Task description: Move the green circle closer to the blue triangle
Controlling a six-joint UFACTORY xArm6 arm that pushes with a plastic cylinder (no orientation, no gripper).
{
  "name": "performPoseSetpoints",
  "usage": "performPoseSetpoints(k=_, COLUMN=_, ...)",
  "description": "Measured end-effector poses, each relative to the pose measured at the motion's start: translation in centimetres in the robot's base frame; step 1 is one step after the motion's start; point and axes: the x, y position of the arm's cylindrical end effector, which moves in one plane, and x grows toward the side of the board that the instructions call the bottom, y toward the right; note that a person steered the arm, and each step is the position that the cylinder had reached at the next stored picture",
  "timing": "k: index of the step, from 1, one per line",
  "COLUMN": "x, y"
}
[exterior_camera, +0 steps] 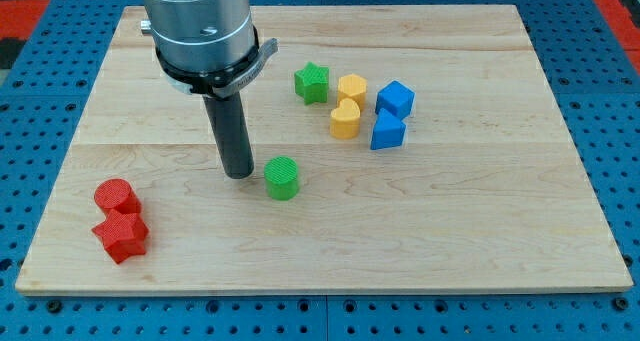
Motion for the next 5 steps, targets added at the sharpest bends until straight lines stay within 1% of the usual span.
performPoseSetpoints(k=1, x=0.4, y=1.6)
performPoseSetpoints(k=2, x=2.5, y=2.9)
performPoseSetpoints(k=5, x=2.5, y=4.0)
